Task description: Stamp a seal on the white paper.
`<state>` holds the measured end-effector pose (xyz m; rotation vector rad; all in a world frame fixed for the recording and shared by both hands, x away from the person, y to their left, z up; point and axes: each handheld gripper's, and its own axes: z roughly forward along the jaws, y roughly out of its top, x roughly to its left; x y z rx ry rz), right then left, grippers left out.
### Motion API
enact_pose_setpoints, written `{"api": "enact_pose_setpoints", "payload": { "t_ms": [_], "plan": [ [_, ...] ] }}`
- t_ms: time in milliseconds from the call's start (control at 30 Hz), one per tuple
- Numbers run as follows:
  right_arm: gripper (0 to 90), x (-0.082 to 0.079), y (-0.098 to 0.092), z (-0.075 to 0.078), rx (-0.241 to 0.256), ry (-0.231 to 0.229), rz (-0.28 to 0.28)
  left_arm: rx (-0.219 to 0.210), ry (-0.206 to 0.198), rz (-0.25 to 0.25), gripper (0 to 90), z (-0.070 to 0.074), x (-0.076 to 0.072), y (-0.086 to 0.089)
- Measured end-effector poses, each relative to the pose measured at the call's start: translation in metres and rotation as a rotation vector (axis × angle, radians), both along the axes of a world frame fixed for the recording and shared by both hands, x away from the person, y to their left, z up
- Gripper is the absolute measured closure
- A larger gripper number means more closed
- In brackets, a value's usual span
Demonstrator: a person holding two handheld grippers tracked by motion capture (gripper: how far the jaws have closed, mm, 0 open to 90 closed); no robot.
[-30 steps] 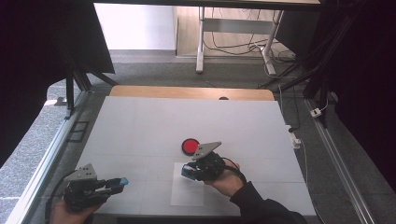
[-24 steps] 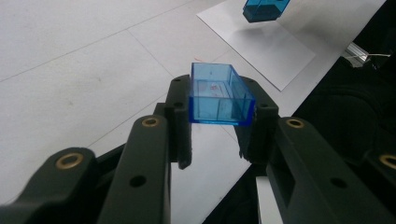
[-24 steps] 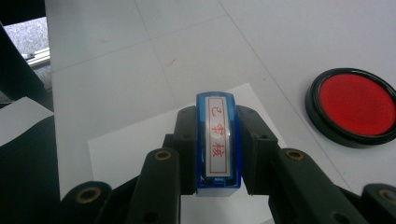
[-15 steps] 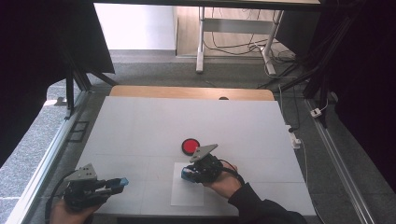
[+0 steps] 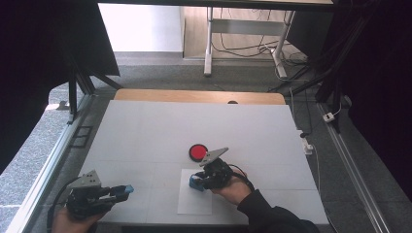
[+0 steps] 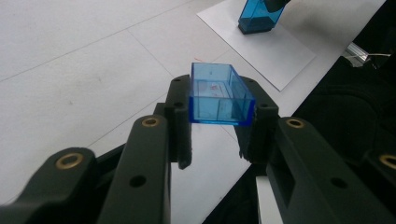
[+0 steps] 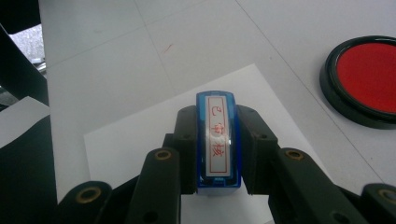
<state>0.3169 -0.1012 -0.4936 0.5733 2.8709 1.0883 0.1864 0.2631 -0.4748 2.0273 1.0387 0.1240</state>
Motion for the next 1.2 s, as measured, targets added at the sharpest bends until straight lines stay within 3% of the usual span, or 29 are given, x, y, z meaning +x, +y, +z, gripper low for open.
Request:
{"api": "enact_pose_setpoints", "payload": {
  "t_ms": [200, 533, 700, 967, 1100, 1200],
  "plan": [
    [71.5, -0.009, 0.005, 0.001, -0.047, -0.084, 0.026, 0.002, 0.0, 0.002, 68.2, 0.0, 0.0, 0.0],
    [71.5, -0.02, 0.011, 0.002, -0.102, -0.162, 0.03, 0.003, 0.001, 0.001, 68.2, 0.0, 0.0, -0.001],
    [71.5, -0.014, 0.007, 0.001, -0.069, -0.118, 0.023, 0.006, 0.002, 0.001, 68.2, 0.0, 0.001, -0.001],
    [71.5, -0.002, -0.001, -0.002, 0.004, -0.01, -0.007, 0.004, 0.003, 0.0, 68.2, 0.0, 0.001, -0.001],
    [71.5, 0.0, -0.001, -0.003, 0.014, 0.006, -0.009, 0.003, 0.005, 0.0, 68.2, 0.0, 0.001, -0.001],
    [71.5, -0.003, 0.001, -0.002, -0.007, -0.024, 0.0, 0.003, 0.008, 0.001, 68.2, 0.0, 0.002, 0.0]
  ]
}}
